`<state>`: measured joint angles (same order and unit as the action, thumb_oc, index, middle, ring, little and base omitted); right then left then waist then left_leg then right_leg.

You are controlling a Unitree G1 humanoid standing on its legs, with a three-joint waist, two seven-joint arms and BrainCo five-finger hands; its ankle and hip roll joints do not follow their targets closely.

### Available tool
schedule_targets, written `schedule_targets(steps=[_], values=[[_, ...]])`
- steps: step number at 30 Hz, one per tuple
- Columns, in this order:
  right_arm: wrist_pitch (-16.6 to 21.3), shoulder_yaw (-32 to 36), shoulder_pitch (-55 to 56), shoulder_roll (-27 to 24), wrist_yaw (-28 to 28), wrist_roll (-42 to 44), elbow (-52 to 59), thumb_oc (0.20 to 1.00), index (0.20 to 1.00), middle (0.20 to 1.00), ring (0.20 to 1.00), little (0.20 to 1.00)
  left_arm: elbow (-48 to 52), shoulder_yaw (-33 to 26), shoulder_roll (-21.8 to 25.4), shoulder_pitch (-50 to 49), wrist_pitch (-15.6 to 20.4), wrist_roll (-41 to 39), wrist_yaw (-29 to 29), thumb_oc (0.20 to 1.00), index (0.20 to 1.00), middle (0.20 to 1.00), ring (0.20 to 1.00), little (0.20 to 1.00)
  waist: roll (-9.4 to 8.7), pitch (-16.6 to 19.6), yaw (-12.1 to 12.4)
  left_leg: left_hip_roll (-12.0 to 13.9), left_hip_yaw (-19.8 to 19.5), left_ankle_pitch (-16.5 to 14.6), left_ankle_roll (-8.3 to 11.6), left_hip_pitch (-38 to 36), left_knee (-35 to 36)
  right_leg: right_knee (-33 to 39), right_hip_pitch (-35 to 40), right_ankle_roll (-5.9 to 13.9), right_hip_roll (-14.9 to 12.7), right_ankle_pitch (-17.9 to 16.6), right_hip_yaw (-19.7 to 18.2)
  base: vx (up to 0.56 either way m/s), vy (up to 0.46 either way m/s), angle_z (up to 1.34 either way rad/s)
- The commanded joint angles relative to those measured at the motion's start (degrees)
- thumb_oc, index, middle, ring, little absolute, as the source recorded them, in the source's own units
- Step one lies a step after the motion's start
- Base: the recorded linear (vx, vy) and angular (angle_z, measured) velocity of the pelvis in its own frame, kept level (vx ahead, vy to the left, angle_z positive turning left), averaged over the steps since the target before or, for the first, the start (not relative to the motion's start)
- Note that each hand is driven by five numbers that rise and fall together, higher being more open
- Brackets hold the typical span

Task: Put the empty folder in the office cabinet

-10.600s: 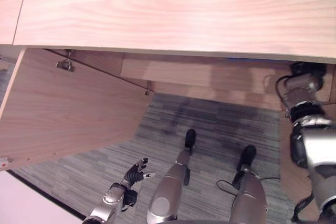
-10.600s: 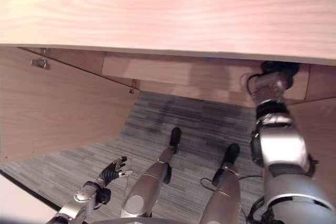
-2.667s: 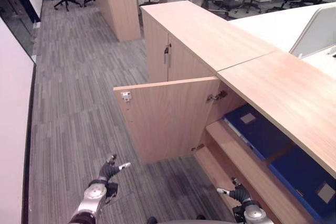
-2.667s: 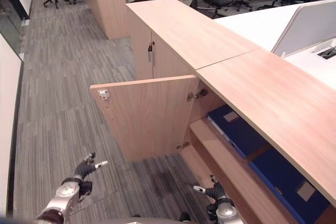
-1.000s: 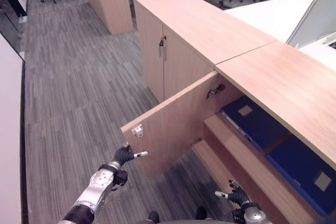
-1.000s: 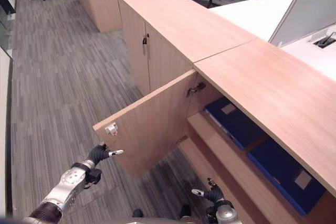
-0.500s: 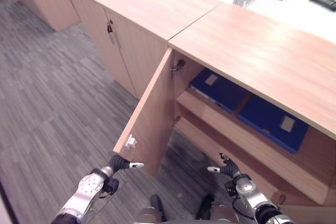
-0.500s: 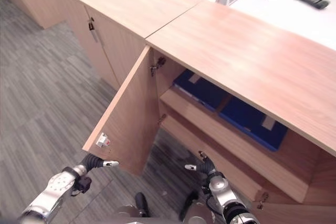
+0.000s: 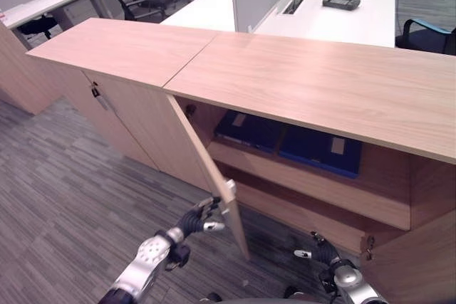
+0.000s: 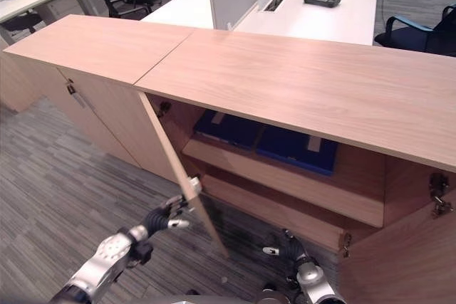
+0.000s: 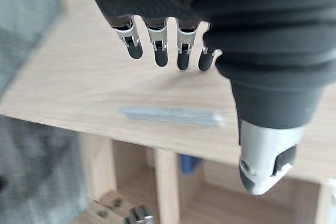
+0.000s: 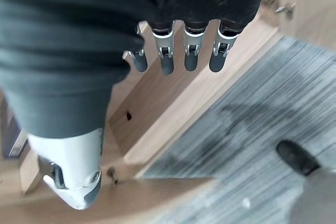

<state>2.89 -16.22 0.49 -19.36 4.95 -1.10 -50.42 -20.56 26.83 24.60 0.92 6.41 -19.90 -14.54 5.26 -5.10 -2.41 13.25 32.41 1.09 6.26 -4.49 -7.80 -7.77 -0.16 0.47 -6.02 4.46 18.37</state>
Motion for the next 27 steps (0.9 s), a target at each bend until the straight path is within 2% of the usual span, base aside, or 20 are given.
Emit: schedule_targets(steps=[1,2,3,4,6,7,8,10,12,14,18,19,22,24,27], values=[[0.59,-0.28,-4.08,-1.51,1.31,2.24,-0.65,1.000,1.000,1.000,1.000,1.000,4.06,1.12,-3.91,6.59,4.67,-2.23,1.28,1.000,1.000,1.000,1.000,1.000,-1.23,-2.48,1.07,-1.45,-15.39,4.45,2.12,5.98,-0.74,9.26,8.01,5.35,-0.52,1.38,-2.62,0.04,0.005,-1.05],[0.65,-0.63,-3.98,-1.36,1.16,2.42,-0.78,1.000,1.000,1.000,1.000,1.000,3.37,1.09,-4.71,6.94,5.07,-2.23,2.23,1.000,1.000,1.000,1.000,1.000,-1.55,-2.60,1.38,-2.83,-19.64,3.27,1.81,6.29,0.93,9.09,7.90,5.54,-0.87,1.29,-4.04,0.11,0.014,-1.01],[0.76,-1.15,-4.02,-1.05,0.89,2.55,-1.18,1.000,1.000,1.000,1.000,1.000,2.46,0.47,-5.38,7.70,5.92,-2.11,3.82,1.000,1.000,1.000,1.000,1.000,-1.86,-2.47,1.74,-4.63,-26.44,2.61,1.73,6.62,3.53,9.42,7.58,5.91,-0.80,1.10,-6.82,0.07,0.020,-0.76],[0.76,-1.14,-4.07,-1.05,0.89,2.56,-1.19,1.000,1.000,1.000,1.000,1.000,2.43,0.46,-5.40,7.76,5.94,-2.10,3.82,1.000,1.000,1.000,1.000,1.000,-1.82,-2.38,1.73,-4.63,-26.46,2.88,1.69,6.82,3.66,9.46,7.36,5.90,-0.79,0.89,-6.81,0.09,0.015,-0.68],[0.90,-1.84,-4.44,-0.82,0.71,2.31,-1.89,1.000,1.000,1.000,1.000,1.000,1.33,-0.85,-5.76,8.28,6.71,-1.63,5.72,1.000,1.000,1.000,1.000,1.000,-1.98,-2.13,2.25,-6.13,-31.65,2.68,1.91,7.08,5.62,10.50,6.75,6.32,-0.24,0.02,-9.65,0.04,0.003,-0.62],[0.90,-1.84,-4.45,-0.83,0.71,2.31,-1.90,1.000,1.000,1.000,1.000,1.000,1.32,-0.85,-5.76,8.28,6.71,-1.63,5.72,1.000,1.000,1.000,1.000,1.000,-1.98,-2.15,2.27,-6.14,-31.63,2.69,1.91,7.04,5.65,10.51,6.76,6.33,-0.24,0.02,-9.66,0.05,0.004,-1.07],[1.05,-2.63,-4.79,-0.60,0.55,1.88,-2.49,1.000,1.000,1.000,1.000,1.000,-0.26,-2.48,-5.63,8.84,7.40,-1.03,7.84,1.000,1.000,1.000,1.000,1.000,-2.30,-2.00,2.74,-7.14,-35.19,2.68,2.06,7.40,6.67,11.51,6.34,6.70,0.36,-0.73,-12.74,0.07,0.010,-1.13],[1.07,-2.89,-4.46,-0.39,0.10,1.71,-2.34,1.000,1.000,1.000,1.000,1.000,-2.88,-4.57,-5.55,9.72,7.88,-0.28,10.13,1.000,1.000,1.000,1.000,1.000,-2.49,-1.99,2.98,-7.98,-37.67,2.87,1.98,8.14,7.31,11.90,6.54,6.88,0.80,-0.99,-15.42,0.10,0.019,-1.06],[1.09,-3.01,-4.00,-0.35,-0.22,1.42,-2.03,1.000,1.000,1.000,1.000,1.000,-4.36,-5.54,-5.41,10.21,8.22,0.02,11.13,1.000,1.000,1.000,1.000,1.000,-2.33,-1.66,2.68,-7.75,-37.53,2.72,2.00,6.96,8.91,12.03,6.61,7.01,1.07,-0.98,-16.33,0.10,0.051,-0.92],[1.07,-2.66,-2.06,0.22,-0.79,0.69,-1.85,1.000,1.000,1.000,1.000,1.000,-8.80,-7.86,-4.32,11.74,8.18,1.49,13.59,1.000,1.000,1.000,1.000,1.000,-2.00,-0.10,1.32,-6.95,-35.15,2.86,1.84,3.53,11.61,11.93,7.00,7.35,1.28,-0.87,-17.77,0.19,0.121,-0.77],[1.14,-2.46,-0.40,0.94,-1.26,0.55,-0.82,1.000,1.000,1.000,1.000,1.000,-15.81,-11.22,-1.86,15.14,8.40,1.44,15.99,1.000,1.000,1.000,1.000,1.000,-2.96,0.98,-0.32,-6.73,-31.66,2.22,1.23,0.76,12.70,11.01,6.84,7.88,0.66,-1.09,-20.43,0.14,0.104,-0.36],[1.33,-2.51,-0.01,1.20,-1.59,0.85,-0.22,1.000,1.000,1.000,1.000,1.000,-19.54,-12.73,-0.53,17.28,8.32,0.91,16.82,1.000,1.000,1.000,1.000,1.000,-3.46,1.27,-0.83,-6.73,-29.62,1.65,0.72,-0.34,12.80,10.56,6.58,8.35,0.25,-1.33,-21.84,0.12,0.121,-0.75],[1.32,-2.72,0.02,1.51,-1.82,1.04,-0.21,1.000,1.000,1.000,1.000,1.000,-24.42,-14.19,1.60,21.09,8.41,-0.39,17.75,1.000,1.000,1.000,1.000,1.000,-4.21,1.79,-1.54,-7.04,-26.96,0.60,0.02,-1.38,12.80,9.85,5.57,9.48,-0.47,-1.70,-23.56,0.08,0.124,-0.52],[1.42,-2.88,0.59,1.53,-2.24,1.10,0.54,1.000,1.000,1.000,1.000,1.000,-28.73,-14.78,4.78,24.65,8.28,0.41,18.29,1.000,1.000,1.000,1.000,1.000,-4.66,2.52,-2.53,-7.39,-24.60,-0.49,-0.50,-2.23,12.80,9.68,4.62,10.55,-1.27,-2.41,-25.05,0.07,0.129,-0.30],[1.39,-2.95,0.79,1.65,-2.36,1.09,0.62,1.000,1.000,1.000,1.000,1.000,-30.79,-15.32,6.34,26.74,8.28,-0.20,18.56,1.000,1.000,1.000,1.000,1.000,-4.90,2.83,-2.79,-7.64,-23.53,-1.00,-0.74,-2.60,12.80,9.65,4.07,11.19,-1.75,-2.74,-25.53,0.04,0.085,-0.51]])
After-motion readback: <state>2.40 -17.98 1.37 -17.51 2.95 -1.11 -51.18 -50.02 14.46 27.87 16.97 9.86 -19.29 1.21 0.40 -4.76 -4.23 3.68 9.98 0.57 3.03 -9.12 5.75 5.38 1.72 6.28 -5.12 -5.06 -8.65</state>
